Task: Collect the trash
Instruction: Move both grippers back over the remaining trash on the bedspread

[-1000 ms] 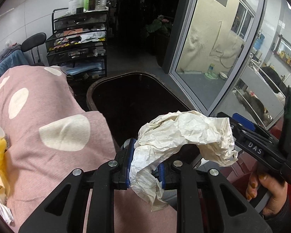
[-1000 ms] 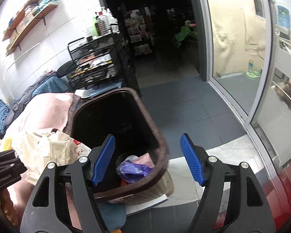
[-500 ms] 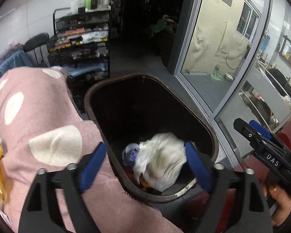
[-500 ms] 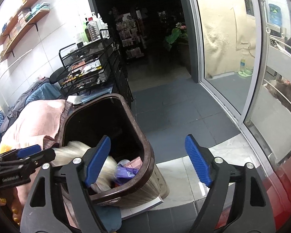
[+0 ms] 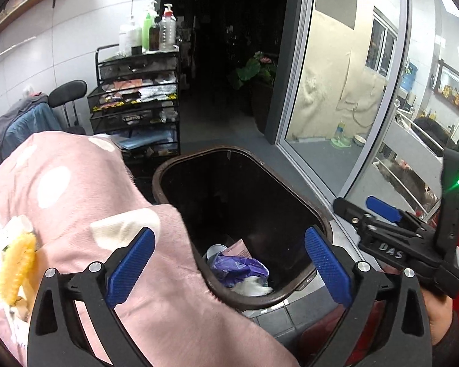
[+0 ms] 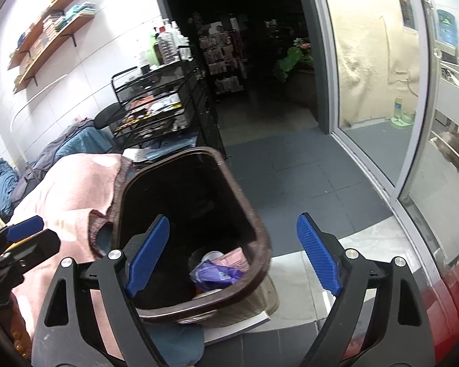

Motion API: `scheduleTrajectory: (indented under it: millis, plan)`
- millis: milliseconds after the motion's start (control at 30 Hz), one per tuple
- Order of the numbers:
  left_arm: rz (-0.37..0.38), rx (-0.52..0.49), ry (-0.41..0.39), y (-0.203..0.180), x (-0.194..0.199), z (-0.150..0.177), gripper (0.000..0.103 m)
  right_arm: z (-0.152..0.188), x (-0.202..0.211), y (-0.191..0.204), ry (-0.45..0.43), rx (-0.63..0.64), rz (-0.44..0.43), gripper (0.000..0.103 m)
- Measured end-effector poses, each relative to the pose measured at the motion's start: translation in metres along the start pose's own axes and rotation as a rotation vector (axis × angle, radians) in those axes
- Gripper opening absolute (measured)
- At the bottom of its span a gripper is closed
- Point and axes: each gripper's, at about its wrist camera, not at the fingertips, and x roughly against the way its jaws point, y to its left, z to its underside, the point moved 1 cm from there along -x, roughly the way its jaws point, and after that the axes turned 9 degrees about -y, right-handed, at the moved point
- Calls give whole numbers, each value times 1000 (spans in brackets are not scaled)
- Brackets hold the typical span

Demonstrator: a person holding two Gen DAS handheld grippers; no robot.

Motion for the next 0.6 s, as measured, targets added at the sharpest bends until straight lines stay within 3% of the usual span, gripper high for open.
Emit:
scheduleTrajectory:
  millis: [267,600]
  plan:
    - [-61,33,-39,28,39,12,97,9,-2,43,34,59,-127,85]
    - [-235,96,-26,91,84,41,97,17,2,119,62,148,-300,85]
